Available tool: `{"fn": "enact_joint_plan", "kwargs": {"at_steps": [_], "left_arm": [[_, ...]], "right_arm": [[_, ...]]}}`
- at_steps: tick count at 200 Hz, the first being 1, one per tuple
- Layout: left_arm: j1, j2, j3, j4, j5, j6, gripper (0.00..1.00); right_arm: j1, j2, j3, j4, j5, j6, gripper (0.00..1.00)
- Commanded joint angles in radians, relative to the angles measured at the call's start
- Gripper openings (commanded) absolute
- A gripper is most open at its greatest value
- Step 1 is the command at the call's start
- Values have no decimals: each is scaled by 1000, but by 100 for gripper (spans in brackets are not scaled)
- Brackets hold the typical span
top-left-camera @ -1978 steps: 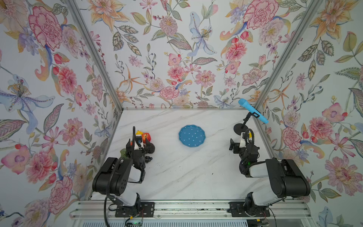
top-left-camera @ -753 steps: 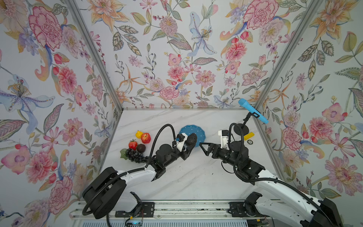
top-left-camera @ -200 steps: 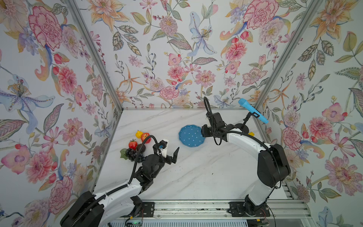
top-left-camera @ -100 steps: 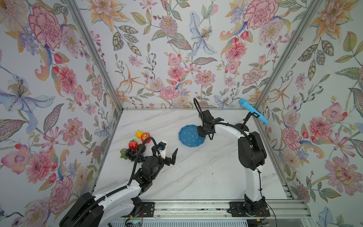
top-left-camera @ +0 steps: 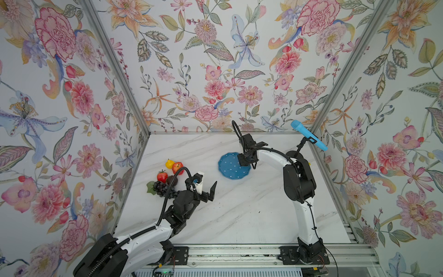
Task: Arrange fruit in a fruit bowl
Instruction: Place the fruit in the fruit bowl.
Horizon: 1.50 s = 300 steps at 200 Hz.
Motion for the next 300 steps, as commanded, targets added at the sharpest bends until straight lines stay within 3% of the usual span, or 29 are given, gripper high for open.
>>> {"fn": "enact_joint_plan", "kwargs": {"at_steps": [1, 44, 85, 196, 251, 300], "left_arm": [[10, 5, -16, 29, -22, -7, 99], [10, 13, -14, 36, -15, -8, 99], [11, 2, -21, 35, -40, -24, 99], [23, 57, 58, -74, -47, -81, 99], [35, 101, 219, -307, -111, -124, 99], [109, 117, 383, -616, -227, -235, 99]], "right_arm": [[7, 13, 24, -42, 32, -19, 63], [12, 12, 33, -43, 35, -18, 63], [12, 2, 31, -45, 57, -19, 78], [15, -83, -2, -44, -2, -9, 94], [26, -277, -99, -45, -15, 13, 94], [47, -563, -335, 15, 18, 63, 93]]}}
